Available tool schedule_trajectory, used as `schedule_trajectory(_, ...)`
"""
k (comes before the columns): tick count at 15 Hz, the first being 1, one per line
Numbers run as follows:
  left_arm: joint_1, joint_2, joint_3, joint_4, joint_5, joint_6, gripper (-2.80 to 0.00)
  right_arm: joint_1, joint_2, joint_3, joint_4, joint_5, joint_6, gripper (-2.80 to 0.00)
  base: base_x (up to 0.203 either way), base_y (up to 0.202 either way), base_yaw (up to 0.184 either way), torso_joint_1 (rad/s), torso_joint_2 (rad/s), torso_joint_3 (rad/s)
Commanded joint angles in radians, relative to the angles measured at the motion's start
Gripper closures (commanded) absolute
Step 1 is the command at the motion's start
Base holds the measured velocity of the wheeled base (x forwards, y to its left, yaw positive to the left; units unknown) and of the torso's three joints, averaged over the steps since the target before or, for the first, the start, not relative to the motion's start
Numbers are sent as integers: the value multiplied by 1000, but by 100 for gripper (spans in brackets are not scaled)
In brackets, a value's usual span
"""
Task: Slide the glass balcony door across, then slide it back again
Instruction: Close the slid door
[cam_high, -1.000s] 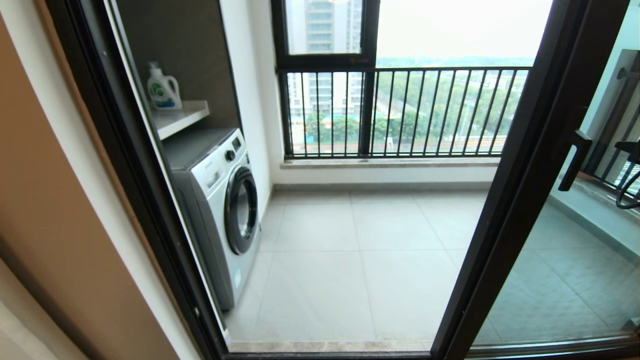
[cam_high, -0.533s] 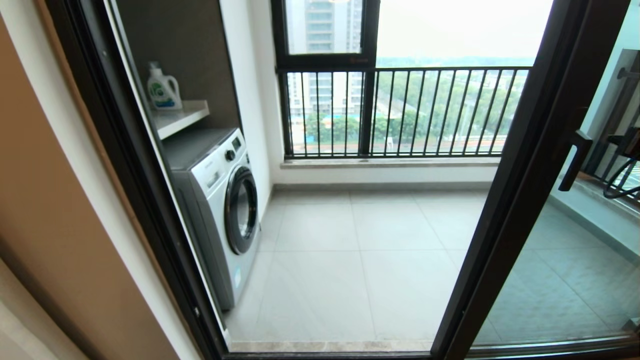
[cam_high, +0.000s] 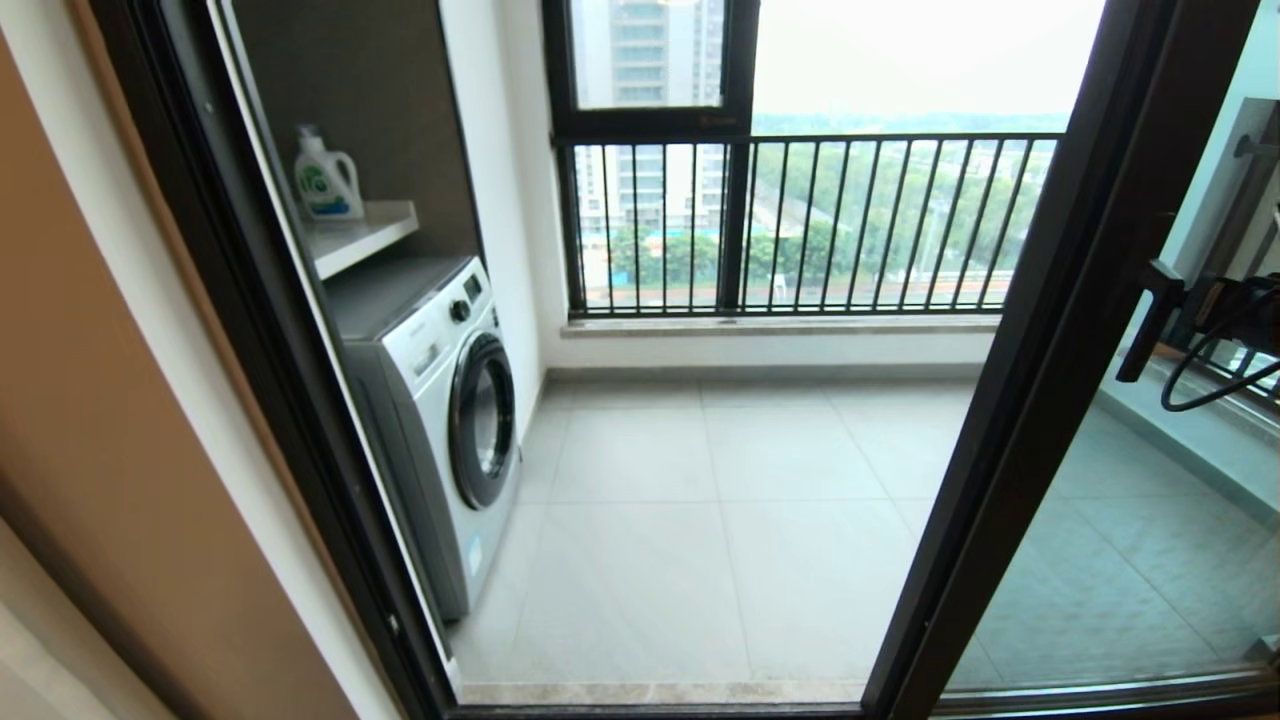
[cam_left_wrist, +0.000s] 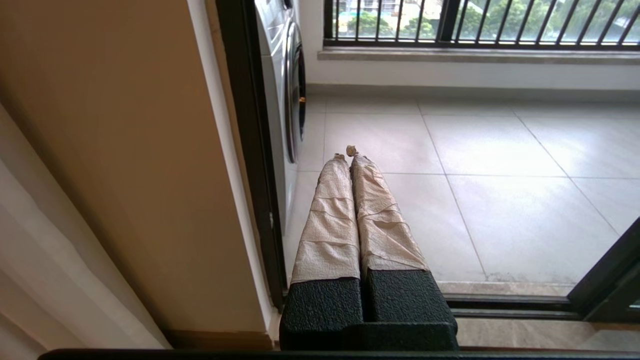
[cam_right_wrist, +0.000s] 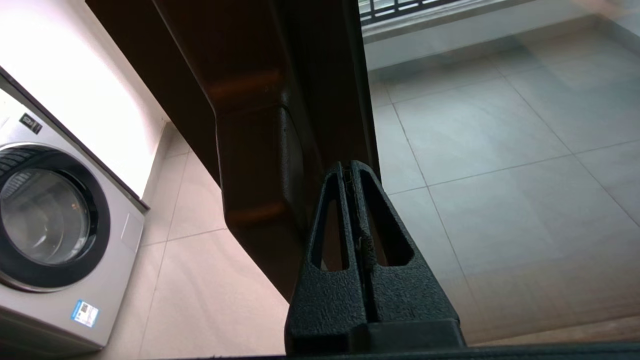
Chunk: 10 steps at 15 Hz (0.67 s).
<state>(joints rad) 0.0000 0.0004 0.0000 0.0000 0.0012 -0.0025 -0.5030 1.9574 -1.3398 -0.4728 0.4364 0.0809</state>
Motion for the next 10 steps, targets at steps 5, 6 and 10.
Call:
schedule_trajectory(5,0,1,0,0,0,-1,0,38,8,8,-3,2,-1,0,0,0,0,0,0,0)
schedule_trajectory(6,0,1,0,0,0,-1,0,41,8,8,-3,2,-3,0,0,0,0,0,0,0)
schedule_trajectory(10,0,1,0,0,0,-1,0,54,-2,16,-4,0,-4,0,0,0,0,0,0,0)
